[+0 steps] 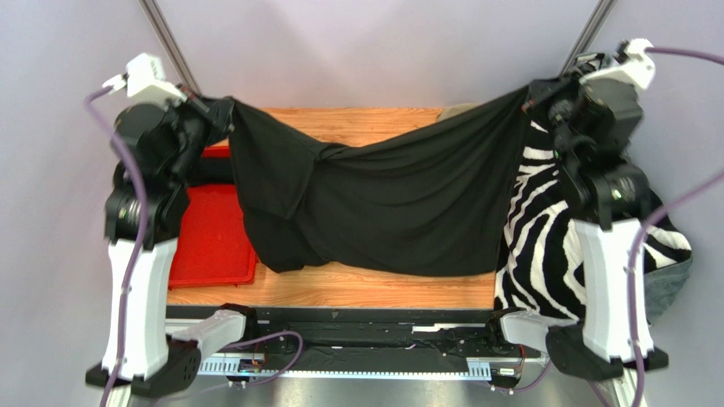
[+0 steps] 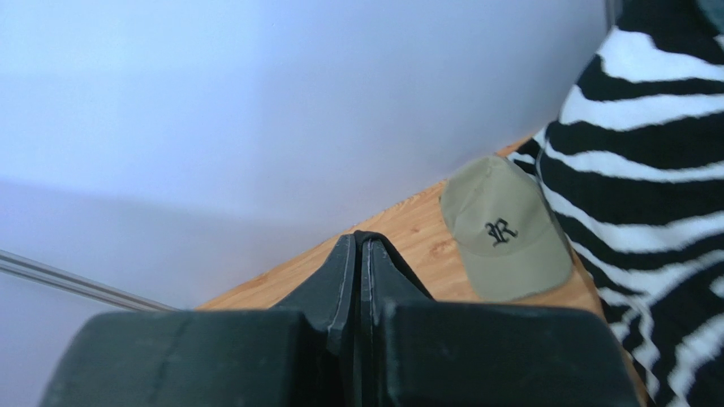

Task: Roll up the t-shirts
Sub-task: Flatten out the T-shirt at the center of the board.

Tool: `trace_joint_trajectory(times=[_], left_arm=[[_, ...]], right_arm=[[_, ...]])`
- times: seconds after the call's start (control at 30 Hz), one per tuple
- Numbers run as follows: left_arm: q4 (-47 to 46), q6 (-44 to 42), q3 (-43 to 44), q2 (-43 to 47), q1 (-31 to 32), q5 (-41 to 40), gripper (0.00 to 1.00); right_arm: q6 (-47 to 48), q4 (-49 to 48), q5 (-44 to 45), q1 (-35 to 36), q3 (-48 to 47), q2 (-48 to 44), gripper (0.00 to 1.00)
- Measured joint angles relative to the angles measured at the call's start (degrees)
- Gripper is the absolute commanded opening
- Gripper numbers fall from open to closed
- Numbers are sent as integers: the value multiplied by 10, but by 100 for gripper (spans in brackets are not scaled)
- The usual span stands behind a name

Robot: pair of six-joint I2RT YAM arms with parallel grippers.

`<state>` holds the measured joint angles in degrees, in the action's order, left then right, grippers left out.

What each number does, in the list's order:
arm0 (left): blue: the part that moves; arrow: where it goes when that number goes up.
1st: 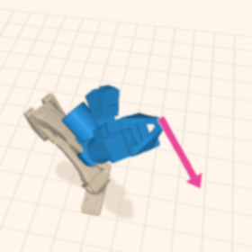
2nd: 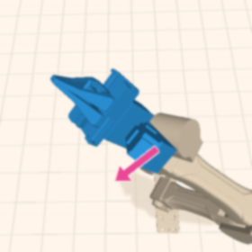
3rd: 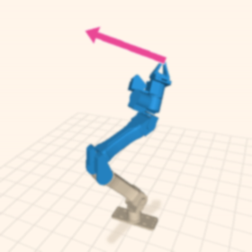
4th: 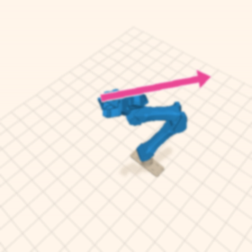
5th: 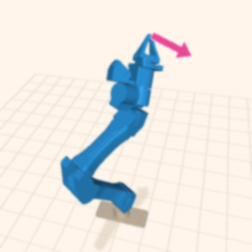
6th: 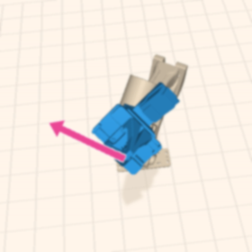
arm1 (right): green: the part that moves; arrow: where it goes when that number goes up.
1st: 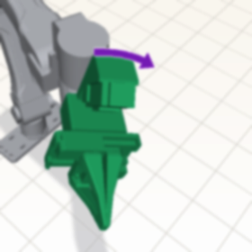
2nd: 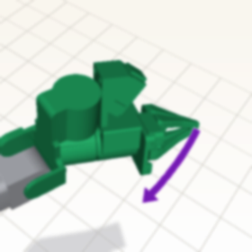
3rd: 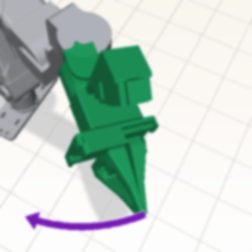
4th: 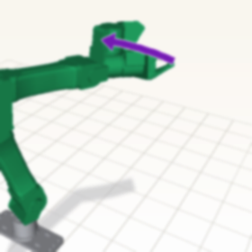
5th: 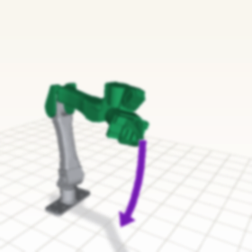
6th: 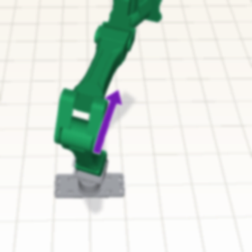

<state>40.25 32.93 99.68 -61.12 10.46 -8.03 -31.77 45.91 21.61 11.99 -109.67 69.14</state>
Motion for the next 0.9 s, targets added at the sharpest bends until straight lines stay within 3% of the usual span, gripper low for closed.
trace_joint_trajectory(times=[0.2,0.37,0.43,0.5,0.57,0.67,0.9], left_arm=[[-35,10,126,-189,-3,-1,0],[-42,24,354,-374,-28,27,0],[-51,33,451,-439,-43,43,0],[-62,47,492,-466,-58,60,0],[-72,62,478,-459,-70,75,0],[-101,77,368,-395,-83,91,0],[-126,91,-34,-132,-85,118,0]], right_arm=[[-22,-78,-92,-61,-73,169,0],[-72,-96,-158,-100,-289,361,0],[-94,-111,-175,-113,-357,405,0],[-114,-126,-188,-127,-371,410,0],[-131,-151,-198,-146,-346,387,0],[-148,-173,-213,-179,-235,303,0],[-151,-204,-261,-203,125,50,0]])
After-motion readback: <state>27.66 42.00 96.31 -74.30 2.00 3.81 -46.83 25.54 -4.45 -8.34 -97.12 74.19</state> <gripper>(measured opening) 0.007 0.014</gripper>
